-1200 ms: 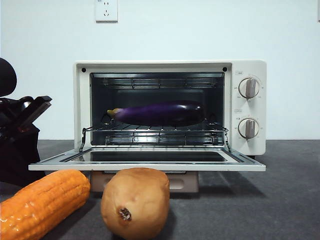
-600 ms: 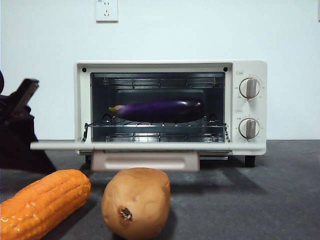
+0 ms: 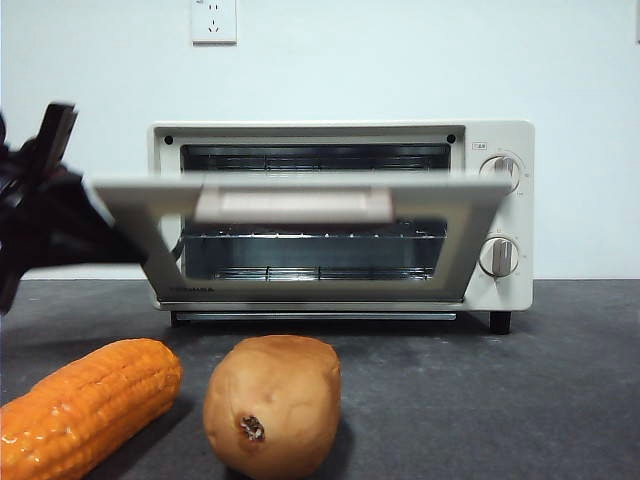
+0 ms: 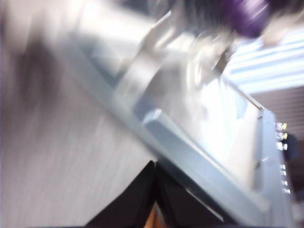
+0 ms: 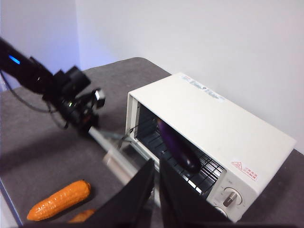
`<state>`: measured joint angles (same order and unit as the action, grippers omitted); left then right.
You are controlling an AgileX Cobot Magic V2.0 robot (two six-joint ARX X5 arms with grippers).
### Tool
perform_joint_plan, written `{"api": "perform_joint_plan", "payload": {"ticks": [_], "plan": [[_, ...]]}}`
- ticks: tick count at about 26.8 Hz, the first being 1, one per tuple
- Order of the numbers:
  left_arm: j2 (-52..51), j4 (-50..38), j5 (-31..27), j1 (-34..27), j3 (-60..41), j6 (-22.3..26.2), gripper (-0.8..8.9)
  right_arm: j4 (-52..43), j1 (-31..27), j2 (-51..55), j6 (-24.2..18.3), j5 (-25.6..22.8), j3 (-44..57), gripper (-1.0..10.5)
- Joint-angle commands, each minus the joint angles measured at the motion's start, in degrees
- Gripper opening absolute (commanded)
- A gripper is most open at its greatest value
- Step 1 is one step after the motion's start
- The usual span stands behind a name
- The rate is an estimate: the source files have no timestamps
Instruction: Take the eggplant from the table,put the eggplant in the oven
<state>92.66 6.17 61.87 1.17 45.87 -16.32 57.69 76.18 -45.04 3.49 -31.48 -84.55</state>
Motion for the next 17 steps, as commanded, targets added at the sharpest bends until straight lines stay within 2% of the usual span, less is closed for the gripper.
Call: {"api": "perform_joint_plan", "payload": {"ticks": [1,5,10,12,14,17], "plan": [[0.9,-5.5,1.2,-0.1,5.2,-7.0,0.04,-0.2,1.0,-0.5,1.0,0.0,-1.2,0.0],[0.9,-8.4,1.1,-0.1,10.6,-11.3,0.04,0.3,1.0,-0.6,1.0,0.0,-1.1,0.0],[-2.1,-7.8,0.6,0.8,14.2,-13.3,0.04,0.4,0.9,-1.3,2.0,-1.9,0.2,0.0],[-4.8,-5.5,-2.3,1.6,14.2,-12.4,0.04,1.0,0.9,-1.4,2.7,-4.7,1.1,0.0],[-8.5,-1.8,-6.7,2.9,14.2,-9.3,0.04,1.1,0.9,-1.9,3.5,-7.6,2.7,0.0],[-14.8,4.7,-14.2,5.3,14.2,-4.0,0.04,1.4,0.3,-2.5,3.5,-9.0,5.6,0.0]]}}
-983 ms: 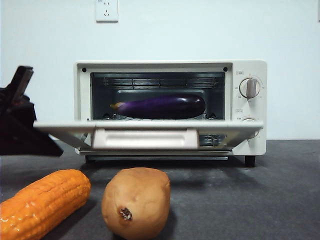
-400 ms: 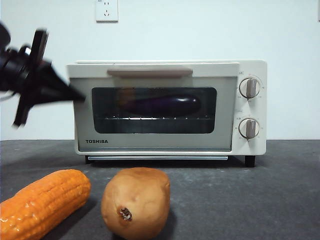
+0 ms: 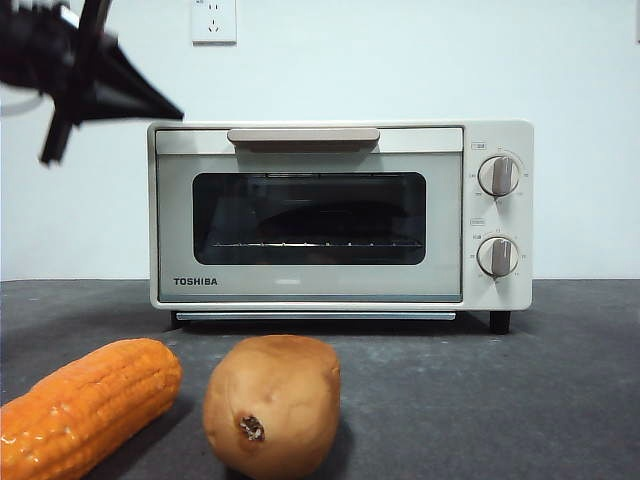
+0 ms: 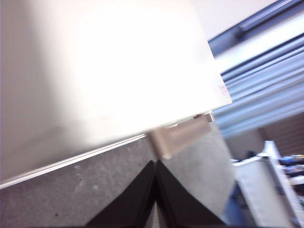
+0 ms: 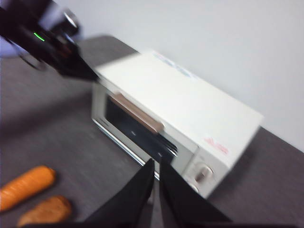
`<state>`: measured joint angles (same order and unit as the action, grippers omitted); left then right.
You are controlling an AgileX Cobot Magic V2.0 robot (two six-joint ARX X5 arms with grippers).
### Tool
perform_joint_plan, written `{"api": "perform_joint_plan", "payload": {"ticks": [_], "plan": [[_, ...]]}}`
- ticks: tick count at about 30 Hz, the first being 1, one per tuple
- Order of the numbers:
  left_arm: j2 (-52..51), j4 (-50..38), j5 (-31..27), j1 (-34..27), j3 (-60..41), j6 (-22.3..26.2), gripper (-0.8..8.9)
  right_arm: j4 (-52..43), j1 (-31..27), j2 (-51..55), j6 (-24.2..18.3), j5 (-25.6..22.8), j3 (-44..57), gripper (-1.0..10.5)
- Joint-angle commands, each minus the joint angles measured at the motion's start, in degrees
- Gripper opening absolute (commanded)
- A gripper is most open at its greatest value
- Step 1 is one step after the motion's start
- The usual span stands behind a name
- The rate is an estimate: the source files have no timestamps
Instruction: Take the eggplant from the table,put the eggplant in the oven
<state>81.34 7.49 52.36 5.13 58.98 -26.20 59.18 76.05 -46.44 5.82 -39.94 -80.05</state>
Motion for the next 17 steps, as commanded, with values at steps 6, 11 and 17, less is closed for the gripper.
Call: {"api": "perform_joint_plan", "payload": {"ticks": [6,11,17], "plan": [[-16.8,14.6,-23.2,8.6,1.0,16.0,0.04,-2.8,-4.4,-1.8,1.3,-0.4,9.1,0.0],[-25.7,17.6,-35.2,15.4,-1.2,18.9,0.04,-12.5,-10.9,-1.8,1.3,5.7,18.7,0.0],[-34.2,16.8,-46.7,21.1,-9.9,18.8,0.04,-24.6,-21.6,-1.8,2.8,15.5,30.8,0.0]]}}
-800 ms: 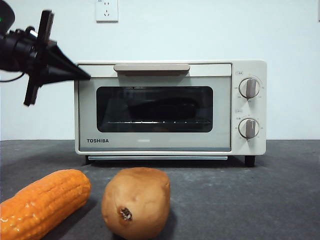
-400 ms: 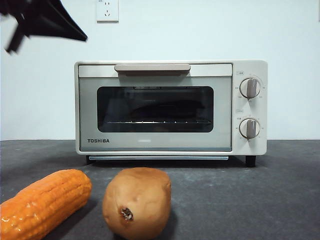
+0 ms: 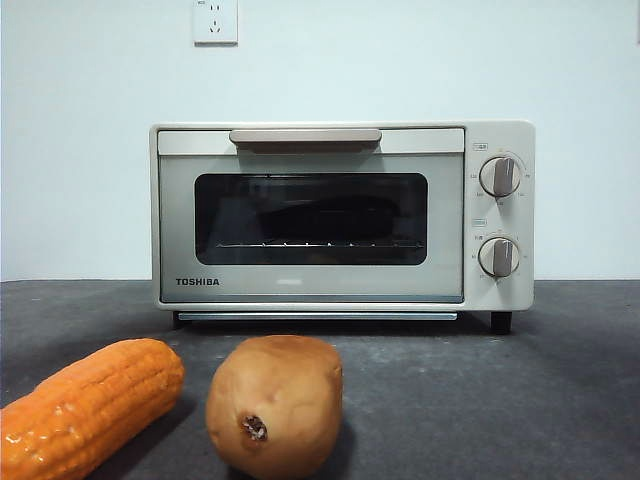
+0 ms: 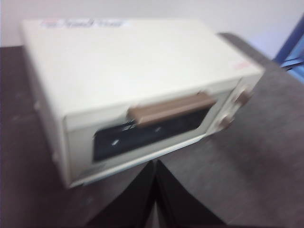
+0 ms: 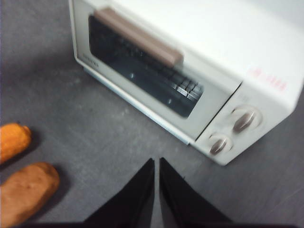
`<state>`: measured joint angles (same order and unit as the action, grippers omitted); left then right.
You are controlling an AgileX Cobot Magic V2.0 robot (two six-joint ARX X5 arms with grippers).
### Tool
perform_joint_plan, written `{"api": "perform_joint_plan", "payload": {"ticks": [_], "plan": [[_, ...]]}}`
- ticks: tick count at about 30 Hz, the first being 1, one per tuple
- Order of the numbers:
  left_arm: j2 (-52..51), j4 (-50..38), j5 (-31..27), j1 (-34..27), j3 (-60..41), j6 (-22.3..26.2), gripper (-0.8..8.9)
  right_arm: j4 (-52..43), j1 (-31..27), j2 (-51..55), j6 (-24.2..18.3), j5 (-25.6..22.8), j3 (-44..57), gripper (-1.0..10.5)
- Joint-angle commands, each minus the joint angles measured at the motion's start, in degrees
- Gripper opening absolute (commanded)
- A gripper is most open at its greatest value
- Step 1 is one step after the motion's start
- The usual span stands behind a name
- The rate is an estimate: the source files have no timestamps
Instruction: Take the eggplant from the table,put the eggplant in the oven
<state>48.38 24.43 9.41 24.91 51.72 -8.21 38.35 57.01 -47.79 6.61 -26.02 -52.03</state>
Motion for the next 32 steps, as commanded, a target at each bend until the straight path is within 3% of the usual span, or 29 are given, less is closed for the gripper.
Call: {"api": "perform_joint_plan", "payload": {"ticks": [1,6,11,29,32], "plan": [[-2.4,-0.2,-4.9,1.9,-4.3,0.7,0.04,-6.3,-4.0,-0.4,2.1,2.8,4.7,0.0],[-7.9,-3.8,-10.8,4.4,-13.4,-1.9,0.04,-25.5,-8.6,0.4,2.4,4.4,16.6,0.0],[-10.6,-7.7,-12.0,5.6,-19.4,-5.7,0.04,-38.9,-9.7,0.3,2.4,3.5,25.3,0.0],[-12.8,-5.3,-12.2,5.2,-19.5,-6.9,0.04,-41.0,-10.1,0.3,2.4,3.1,26.3,0.0],[-18.7,-4.9,-12.3,3.0,-19.7,2.7,0.04,-41.8,-10.1,0.3,2.4,3.1,26.3,0.0]]}}
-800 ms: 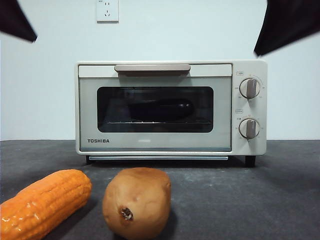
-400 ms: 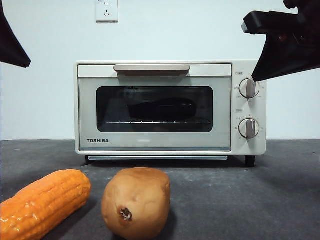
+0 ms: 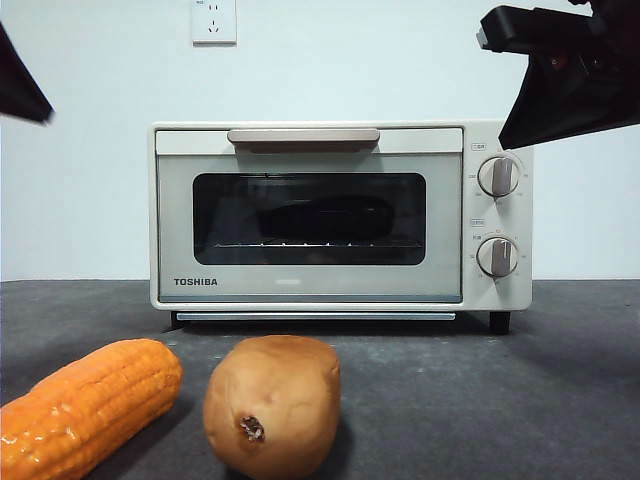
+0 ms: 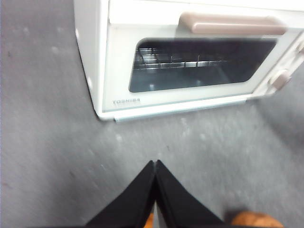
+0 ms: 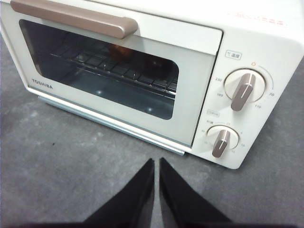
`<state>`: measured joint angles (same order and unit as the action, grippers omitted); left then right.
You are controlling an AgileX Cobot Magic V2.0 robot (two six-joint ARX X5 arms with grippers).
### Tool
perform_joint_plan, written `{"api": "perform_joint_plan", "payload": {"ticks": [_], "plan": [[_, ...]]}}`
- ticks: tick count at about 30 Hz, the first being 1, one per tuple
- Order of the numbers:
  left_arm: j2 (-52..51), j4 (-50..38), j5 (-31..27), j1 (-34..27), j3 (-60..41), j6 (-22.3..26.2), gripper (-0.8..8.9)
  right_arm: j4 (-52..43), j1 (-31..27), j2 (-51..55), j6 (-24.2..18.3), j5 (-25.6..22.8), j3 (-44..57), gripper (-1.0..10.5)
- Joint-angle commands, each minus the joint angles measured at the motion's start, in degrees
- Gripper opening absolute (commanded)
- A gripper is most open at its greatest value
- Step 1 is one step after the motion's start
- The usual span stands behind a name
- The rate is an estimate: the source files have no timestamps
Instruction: Take the eggplant from the table,put the eggplant in the oven
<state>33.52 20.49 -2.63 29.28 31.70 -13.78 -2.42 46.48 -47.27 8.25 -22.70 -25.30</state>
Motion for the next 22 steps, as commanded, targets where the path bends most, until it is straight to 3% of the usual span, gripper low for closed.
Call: {"api": "perform_joint_plan", "payload": {"ticks": [1,6,11,22], "plan": [[-6.2,-1.3,-0.2,-2.8,-0.1,10.7,0.04,-1.3,0.5,-0.2,0.7,-0.2,-0.4,0.0],[-16.2,-9.8,-0.2,-13.6,-6.1,16.0,0.04,-1.5,0.5,-0.2,0.7,-0.2,-0.4,0.0],[-23.6,-17.5,-0.2,-24.1,-15.9,16.3,0.04,-1.5,0.5,-0.2,0.7,-0.2,-0.4,0.0],[-33.4,-15.3,-0.2,-32.4,-28.1,15.0,0.04,-1.5,0.5,-0.2,0.7,-0.2,-0.4,0.0]]}}
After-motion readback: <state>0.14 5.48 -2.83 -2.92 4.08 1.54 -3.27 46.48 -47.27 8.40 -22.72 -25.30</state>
